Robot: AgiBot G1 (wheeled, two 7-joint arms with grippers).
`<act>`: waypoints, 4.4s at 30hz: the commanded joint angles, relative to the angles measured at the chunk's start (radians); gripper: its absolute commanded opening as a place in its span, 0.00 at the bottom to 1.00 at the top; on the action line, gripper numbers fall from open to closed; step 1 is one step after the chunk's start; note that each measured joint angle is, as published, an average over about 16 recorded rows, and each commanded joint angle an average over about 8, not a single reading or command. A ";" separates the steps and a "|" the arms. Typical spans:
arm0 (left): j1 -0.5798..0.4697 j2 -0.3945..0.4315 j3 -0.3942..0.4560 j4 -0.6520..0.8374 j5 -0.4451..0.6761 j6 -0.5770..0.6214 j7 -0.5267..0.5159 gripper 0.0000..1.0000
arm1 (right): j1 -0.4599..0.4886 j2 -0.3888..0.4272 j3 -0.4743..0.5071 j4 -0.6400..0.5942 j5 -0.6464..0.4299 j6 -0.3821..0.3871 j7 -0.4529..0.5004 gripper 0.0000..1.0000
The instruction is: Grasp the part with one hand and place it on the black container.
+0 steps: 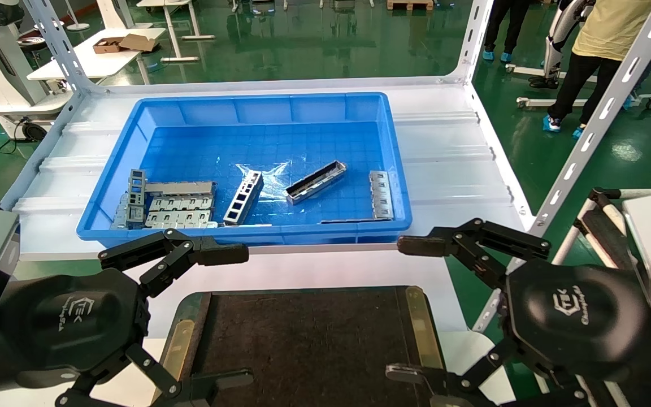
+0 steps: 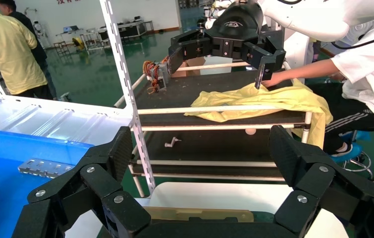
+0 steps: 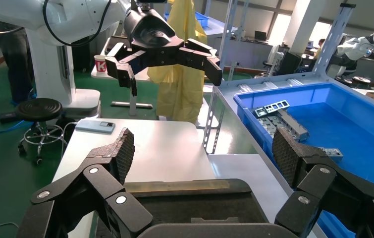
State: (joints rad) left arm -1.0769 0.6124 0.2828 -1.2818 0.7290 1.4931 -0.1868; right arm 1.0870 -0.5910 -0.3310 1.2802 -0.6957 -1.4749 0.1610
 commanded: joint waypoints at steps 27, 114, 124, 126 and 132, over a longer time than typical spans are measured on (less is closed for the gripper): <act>-0.011 0.014 0.011 0.004 0.029 -0.025 -0.005 1.00 | 0.000 0.000 0.000 0.000 0.000 0.000 0.000 1.00; -0.538 0.753 0.590 0.984 0.472 -0.851 0.084 0.00 | 0.001 0.001 -0.003 -0.001 0.002 0.000 -0.001 0.00; -0.540 0.752 0.640 0.997 0.426 -0.876 0.067 0.00 | 0.001 0.001 -0.003 -0.001 0.002 0.000 -0.002 0.00; -0.544 0.751 0.644 0.998 0.410 -0.879 0.056 0.00 | 0.001 0.001 -0.003 -0.001 0.002 0.000 -0.002 0.00; -0.564 0.746 0.638 1.003 0.347 -0.867 0.032 0.00 | 0.001 0.001 -0.003 -0.001 0.002 0.001 -0.002 0.00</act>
State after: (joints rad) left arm -1.6415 1.3563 0.9151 -0.2774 1.0741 0.6330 -0.1437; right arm 1.0882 -0.5901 -0.3341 1.2793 -0.6938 -1.4744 0.1593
